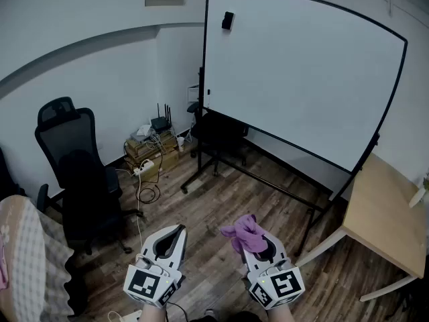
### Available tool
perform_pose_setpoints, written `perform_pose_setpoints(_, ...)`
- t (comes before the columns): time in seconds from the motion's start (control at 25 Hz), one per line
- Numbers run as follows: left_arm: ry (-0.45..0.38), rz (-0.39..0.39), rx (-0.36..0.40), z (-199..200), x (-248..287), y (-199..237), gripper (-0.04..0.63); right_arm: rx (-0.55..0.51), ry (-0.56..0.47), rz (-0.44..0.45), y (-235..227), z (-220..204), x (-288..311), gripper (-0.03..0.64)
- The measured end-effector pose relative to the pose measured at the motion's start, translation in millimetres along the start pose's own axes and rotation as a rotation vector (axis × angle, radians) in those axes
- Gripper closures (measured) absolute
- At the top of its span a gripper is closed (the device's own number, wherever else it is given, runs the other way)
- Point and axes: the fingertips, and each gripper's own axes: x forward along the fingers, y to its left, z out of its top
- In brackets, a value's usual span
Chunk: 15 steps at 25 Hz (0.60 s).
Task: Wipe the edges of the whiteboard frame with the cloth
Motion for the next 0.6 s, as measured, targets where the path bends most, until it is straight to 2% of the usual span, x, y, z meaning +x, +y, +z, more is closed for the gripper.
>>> perform_pose_setpoints(0.36, 0.009, -0.001, -0.015, 0, 8, 10, 0.578, -0.001, 0.001, 0.001, -1, 1, 12, 0.52)
perform_pose_setpoints(0.6, -0.013, -0.001, -0.007, 3, 17, 15, 0.578, -0.005, 0.002, -0.006, -5, 1, 18, 0.52)
